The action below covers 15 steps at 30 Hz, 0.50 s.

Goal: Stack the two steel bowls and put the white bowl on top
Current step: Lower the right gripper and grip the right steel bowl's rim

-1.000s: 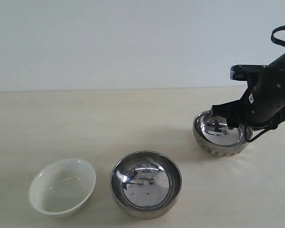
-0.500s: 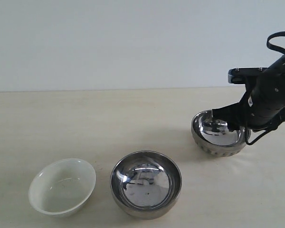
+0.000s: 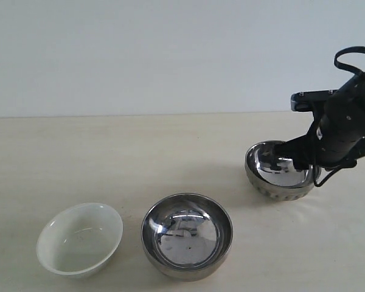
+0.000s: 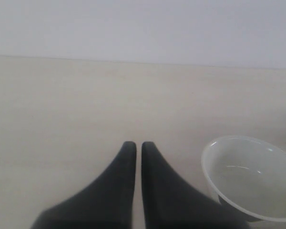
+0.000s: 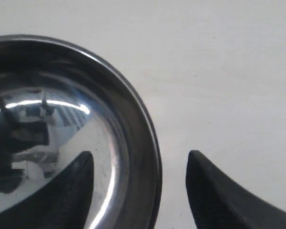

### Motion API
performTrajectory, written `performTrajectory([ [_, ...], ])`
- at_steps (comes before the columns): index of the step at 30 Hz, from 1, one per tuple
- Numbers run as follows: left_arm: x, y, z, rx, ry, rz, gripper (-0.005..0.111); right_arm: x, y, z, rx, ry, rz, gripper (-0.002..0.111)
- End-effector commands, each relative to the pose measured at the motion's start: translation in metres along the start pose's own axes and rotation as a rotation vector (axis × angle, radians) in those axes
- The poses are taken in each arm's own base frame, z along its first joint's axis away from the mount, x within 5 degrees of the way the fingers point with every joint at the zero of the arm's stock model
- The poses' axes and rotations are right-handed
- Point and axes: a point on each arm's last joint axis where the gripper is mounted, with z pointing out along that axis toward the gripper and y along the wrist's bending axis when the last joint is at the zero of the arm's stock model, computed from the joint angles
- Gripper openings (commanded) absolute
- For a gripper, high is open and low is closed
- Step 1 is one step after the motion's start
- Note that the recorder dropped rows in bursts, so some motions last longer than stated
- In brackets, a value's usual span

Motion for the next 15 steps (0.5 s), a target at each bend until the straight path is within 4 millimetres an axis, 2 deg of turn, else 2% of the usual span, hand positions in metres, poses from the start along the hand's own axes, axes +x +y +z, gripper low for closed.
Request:
performTrajectory([
  [1, 0.000, 0.000, 0.000, 0.005, -0.009, -0.004, 0.004, -0.001, -0.001, 0.004, -0.009, -0.012, 0.006, 0.051],
  [7, 0.000, 0.000, 0.000, 0.005, -0.009, -0.004, 0.004, 0.007, 0.005, 0.022, -0.036, 0.025, 0.045, 0.051],
  [12, 0.000, 0.000, 0.000, 0.005, -0.009, -0.004, 0.004, 0.006, 0.006, 0.023, -0.046, 0.013, 0.035, 0.051],
  [14, 0.000, 0.000, 0.000, 0.005, -0.009, -0.004, 0.004, 0.006, 0.007, 0.023, -0.050, 0.008, 0.035, 0.044],
  [15, 0.000, 0.000, 0.000, 0.005, -0.009, -0.004, 0.004, 0.006, 0.007, 0.023, -0.049, 0.009, 0.035, 0.035],
])
